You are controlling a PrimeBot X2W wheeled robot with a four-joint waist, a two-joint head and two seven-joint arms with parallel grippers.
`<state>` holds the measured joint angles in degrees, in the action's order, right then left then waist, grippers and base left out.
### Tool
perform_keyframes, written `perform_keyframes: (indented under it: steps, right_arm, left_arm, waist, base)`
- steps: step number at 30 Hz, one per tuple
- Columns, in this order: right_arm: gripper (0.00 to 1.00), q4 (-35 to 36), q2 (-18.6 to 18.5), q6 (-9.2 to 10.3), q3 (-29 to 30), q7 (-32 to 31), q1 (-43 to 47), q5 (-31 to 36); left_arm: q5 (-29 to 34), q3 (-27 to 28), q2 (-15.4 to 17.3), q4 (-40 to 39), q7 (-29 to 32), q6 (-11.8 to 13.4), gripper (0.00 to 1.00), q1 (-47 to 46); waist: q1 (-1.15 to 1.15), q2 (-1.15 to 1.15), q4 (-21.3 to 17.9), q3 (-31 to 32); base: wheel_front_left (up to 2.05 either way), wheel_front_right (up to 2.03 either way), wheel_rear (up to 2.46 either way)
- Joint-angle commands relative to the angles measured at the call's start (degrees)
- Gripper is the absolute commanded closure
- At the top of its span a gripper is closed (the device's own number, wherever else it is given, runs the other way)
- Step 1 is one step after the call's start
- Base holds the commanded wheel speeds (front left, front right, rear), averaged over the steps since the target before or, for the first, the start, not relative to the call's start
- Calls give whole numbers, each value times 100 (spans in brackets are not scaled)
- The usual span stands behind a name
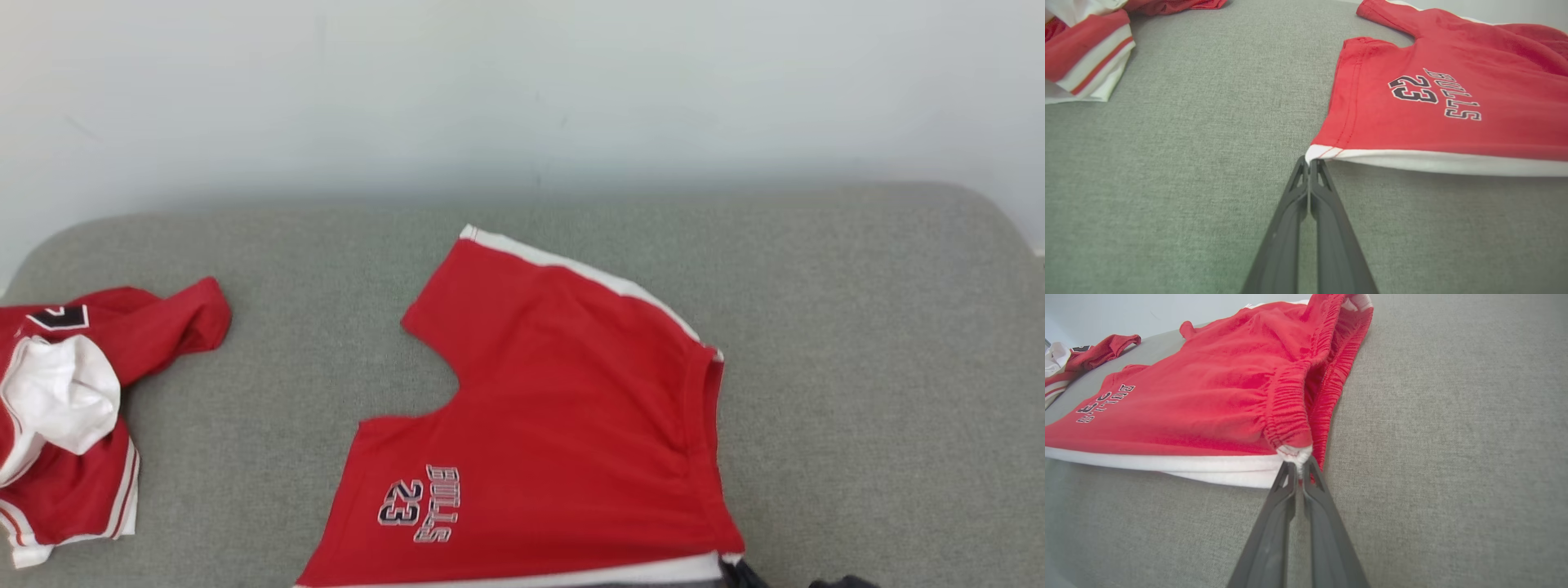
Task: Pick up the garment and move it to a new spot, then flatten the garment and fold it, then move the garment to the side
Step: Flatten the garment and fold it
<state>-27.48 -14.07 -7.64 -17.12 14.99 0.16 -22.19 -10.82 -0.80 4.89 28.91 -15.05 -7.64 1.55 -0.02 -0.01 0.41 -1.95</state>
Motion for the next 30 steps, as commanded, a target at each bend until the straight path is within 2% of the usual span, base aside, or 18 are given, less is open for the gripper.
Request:
perform_keyframes:
  steps: [1, 7, 15, 21, 30]
  right_arm:
    - [100, -55, -52, 28, 25, 25, 128, 2]
    - [100, -151, -68, 28, -329, 25, 520, -35]
    - [100, 59, -22, 28, -227, 26, 448, -333]
    - [100, 515, 85, 27, -131, 26, 27, -763]
    - [100, 708, 363, 23, 30, 26, -1062, -1225]
  left_arm:
    - [-76, 100, 60, 29, -18, 30, 100, 152]
    - [-67, 228, -39, 41, -18, 28, 100, 545]
    - [82, 297, -23, -351, -18, 28, 100, 345]
    - [196, -26, 408, -586, -18, 27, 100, -490]
    - [283, -1074, 1396, -458, -18, 24, 100, -2436]
  waist:
    - [2, 1, 3, 365]
    - [2, 1, -32, 549]
    - [2, 1, -151, 415]
    - [2, 1, -276, 52]
    - [2, 1, -574, -948]
  base:
    - [0, 0, 0]
    - [0, 0, 0]
    - [0, 0, 0]
    - [0, 0, 0]
    - [0, 0, 0]
